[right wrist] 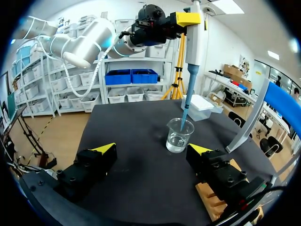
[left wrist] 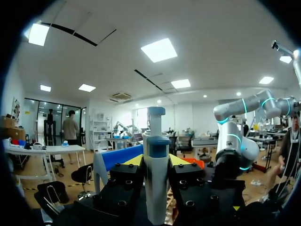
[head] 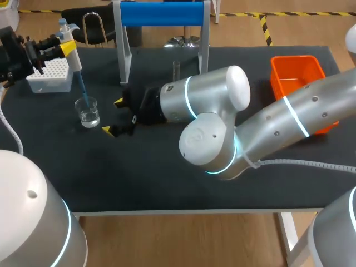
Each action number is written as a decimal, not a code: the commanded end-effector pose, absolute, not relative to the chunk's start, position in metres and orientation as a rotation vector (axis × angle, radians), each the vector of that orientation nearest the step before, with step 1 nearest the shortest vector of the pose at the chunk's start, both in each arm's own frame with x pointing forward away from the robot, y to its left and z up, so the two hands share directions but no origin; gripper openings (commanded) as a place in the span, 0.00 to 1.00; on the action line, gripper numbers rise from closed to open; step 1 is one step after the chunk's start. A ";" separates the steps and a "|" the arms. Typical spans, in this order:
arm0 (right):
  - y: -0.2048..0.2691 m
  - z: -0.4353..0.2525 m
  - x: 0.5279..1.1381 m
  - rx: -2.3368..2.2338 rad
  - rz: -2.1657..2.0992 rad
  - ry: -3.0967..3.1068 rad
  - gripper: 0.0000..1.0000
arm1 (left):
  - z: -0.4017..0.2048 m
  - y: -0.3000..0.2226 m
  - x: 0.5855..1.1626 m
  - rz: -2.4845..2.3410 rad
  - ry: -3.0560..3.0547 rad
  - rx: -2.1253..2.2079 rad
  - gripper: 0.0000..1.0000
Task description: Invert the test tube, pick up the pipette, mount the tip to pipette, aspirate from beaker and dispense into the tube, eject the tip, return the pipette, and cap with the stopper.
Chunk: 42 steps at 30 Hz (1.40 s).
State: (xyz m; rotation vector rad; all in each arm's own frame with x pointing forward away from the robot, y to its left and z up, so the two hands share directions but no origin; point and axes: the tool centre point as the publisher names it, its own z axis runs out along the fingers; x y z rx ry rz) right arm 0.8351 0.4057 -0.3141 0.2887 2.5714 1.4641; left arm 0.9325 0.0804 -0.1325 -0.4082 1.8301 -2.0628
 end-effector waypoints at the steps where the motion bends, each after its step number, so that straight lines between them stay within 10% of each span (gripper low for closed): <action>1: 0.404 -0.314 0.835 0.287 1.468 2.573 1.00 | -0.140 0.082 0.934 -2.055 1.841 -0.383 0.00; 42: 0.404 -0.314 0.835 0.287 1.468 2.573 1.00 | -0.174 0.091 0.934 -2.058 1.842 -0.352 0.00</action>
